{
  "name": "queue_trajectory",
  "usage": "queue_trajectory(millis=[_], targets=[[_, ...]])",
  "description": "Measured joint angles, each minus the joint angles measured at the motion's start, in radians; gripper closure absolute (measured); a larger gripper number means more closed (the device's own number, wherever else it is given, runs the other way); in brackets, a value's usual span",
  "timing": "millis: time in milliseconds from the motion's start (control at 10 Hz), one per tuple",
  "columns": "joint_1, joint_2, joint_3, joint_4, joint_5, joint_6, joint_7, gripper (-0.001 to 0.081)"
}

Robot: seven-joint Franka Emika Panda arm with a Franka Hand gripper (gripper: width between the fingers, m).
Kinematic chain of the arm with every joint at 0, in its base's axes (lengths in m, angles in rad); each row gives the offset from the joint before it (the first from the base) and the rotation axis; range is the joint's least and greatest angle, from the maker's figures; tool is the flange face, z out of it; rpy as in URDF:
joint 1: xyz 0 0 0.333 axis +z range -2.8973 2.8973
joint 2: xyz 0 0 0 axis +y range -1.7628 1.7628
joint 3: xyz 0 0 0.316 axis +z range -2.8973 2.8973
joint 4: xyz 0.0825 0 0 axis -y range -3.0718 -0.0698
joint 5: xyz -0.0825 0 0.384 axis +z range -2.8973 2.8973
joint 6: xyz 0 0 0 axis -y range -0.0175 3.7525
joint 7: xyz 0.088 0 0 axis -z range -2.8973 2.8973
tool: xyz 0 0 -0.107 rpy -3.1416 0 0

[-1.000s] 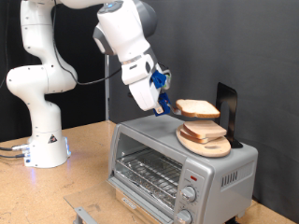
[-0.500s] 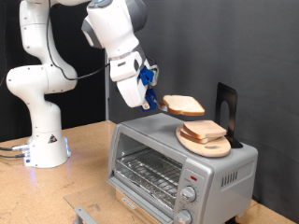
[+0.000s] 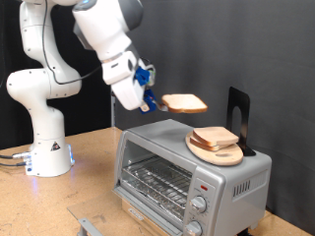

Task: Make a piece of toast with the oven

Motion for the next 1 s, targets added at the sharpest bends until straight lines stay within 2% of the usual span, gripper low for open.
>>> queue_trajectory(millis=[300, 700, 900, 1000], targets=[[-0.043, -0.075, -0.057, -0.059, -0.023, -0.036, -0.020, 0.0375], [-0.122, -0.151, -0.133, -0.125, -0.079, -0.079, -0.034, 0.0376], [-0.142, -0.195, -0.182, -0.154, -0.078, -0.099, -0.071, 0.0382], [-0.141, -0.194, -0.179, -0.154, -0.079, -0.099, -0.071, 0.0386]])
